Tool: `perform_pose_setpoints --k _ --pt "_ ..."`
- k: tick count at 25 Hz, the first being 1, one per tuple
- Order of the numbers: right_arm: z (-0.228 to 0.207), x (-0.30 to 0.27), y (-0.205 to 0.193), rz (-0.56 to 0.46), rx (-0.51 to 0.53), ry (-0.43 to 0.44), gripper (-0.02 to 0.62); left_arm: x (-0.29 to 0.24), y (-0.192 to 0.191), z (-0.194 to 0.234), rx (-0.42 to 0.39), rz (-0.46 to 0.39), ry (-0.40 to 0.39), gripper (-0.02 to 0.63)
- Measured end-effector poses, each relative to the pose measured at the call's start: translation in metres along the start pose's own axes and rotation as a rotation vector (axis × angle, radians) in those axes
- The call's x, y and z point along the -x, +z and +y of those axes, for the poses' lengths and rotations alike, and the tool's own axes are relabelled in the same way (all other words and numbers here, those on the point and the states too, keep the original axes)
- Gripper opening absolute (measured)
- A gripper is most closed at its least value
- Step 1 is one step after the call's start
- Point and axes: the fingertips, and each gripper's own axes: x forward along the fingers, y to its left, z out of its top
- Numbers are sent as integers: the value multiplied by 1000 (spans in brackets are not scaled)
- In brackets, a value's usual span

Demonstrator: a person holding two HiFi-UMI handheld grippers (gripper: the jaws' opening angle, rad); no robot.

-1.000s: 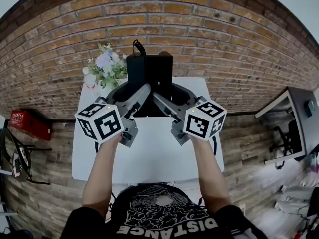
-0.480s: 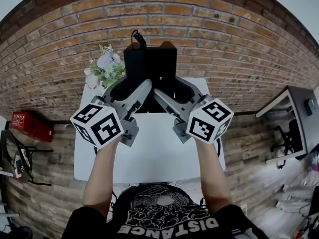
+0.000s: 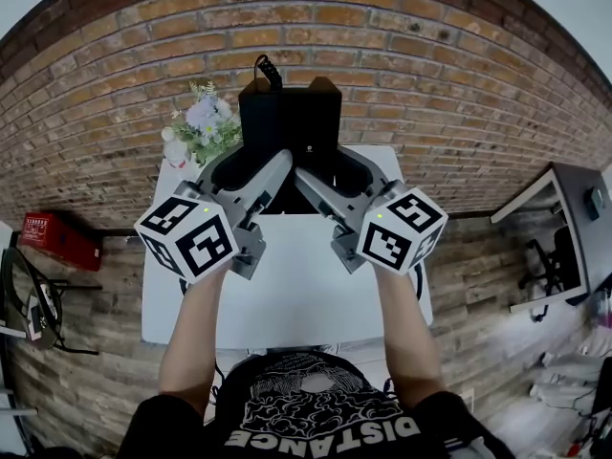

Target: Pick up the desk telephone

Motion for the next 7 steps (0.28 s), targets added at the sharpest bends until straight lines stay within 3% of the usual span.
perform_pose_setpoints --k 7 --pt "2 2 -3 4 1 -4 247 2 -3 -2 2 2 0 198"
